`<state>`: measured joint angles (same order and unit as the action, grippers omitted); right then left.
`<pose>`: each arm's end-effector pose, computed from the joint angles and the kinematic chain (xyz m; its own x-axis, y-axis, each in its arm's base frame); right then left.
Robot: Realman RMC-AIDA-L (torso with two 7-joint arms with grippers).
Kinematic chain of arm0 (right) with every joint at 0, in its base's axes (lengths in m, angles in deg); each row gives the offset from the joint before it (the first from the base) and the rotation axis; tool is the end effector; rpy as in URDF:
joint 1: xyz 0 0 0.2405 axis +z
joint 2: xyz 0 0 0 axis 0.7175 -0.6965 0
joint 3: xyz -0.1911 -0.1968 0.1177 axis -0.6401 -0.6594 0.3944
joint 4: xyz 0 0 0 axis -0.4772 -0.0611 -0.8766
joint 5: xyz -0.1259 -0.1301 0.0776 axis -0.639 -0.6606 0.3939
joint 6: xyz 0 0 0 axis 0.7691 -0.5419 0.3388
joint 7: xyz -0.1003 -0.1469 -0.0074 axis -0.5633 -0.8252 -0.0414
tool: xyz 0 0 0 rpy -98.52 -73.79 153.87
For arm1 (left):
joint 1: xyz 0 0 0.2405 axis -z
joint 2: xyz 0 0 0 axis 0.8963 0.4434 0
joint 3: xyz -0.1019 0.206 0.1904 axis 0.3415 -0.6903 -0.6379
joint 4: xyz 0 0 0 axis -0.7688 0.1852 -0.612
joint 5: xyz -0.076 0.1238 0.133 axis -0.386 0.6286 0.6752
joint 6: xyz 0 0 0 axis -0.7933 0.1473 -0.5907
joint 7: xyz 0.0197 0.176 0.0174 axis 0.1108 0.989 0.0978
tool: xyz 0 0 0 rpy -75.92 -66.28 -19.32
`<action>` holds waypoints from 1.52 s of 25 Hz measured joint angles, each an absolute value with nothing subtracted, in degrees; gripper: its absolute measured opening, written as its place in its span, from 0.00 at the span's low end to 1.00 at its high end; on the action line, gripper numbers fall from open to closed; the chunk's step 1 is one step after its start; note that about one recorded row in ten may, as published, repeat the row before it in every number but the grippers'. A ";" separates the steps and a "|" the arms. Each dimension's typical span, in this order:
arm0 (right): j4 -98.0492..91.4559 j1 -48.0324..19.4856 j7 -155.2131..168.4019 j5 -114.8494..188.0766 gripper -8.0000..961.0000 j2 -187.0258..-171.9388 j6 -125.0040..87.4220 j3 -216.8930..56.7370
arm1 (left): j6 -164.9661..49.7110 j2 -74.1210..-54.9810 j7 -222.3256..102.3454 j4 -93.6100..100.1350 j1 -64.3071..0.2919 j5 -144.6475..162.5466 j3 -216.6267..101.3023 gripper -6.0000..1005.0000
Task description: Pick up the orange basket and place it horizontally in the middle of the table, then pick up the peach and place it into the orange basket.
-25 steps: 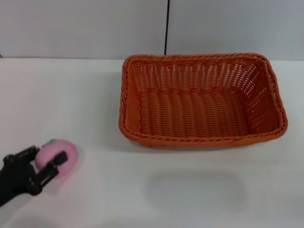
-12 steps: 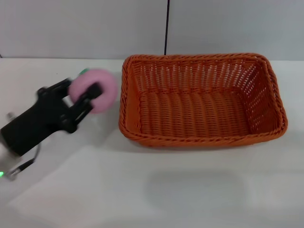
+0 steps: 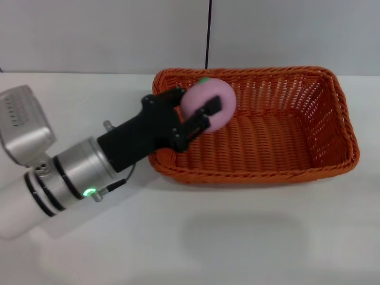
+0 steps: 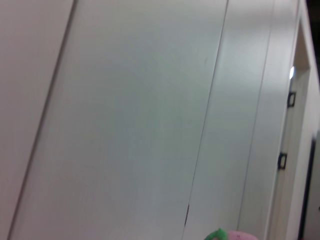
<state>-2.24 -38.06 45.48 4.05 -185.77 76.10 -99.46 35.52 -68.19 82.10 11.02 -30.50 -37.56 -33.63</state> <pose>0.3924 0.2244 0.0699 0.3217 0.4129 -0.8520 -0.9201 -0.0758 -0.3842 -0.2300 0.3297 -0.1055 0.5453 0.1120 0.8307 0.4854 -0.8502 -0.2040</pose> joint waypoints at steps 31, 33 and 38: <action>-1.96 -35.58 41.11 4.04 0.55 -185.81 68.20 -92.90 | 38.06 -67.96 96.73 12.14 -53.09 -37.70 2.60 0.81; -1.91 -35.04 38.05 4.03 0.55 -185.81 67.51 -92.71 | 37.98 -67.96 96.75 11.66 -53.44 -37.70 3.53 0.81; -1.53 -34.04 36.14 4.04 0.55 -185.98 66.72 -92.52 | 37.77 -68.14 96.77 10.23 -53.35 -37.66 4.28 0.81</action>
<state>-1.53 -34.04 36.14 4.04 -185.98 66.72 -92.52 37.77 -68.14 96.77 10.23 -53.35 -37.66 4.28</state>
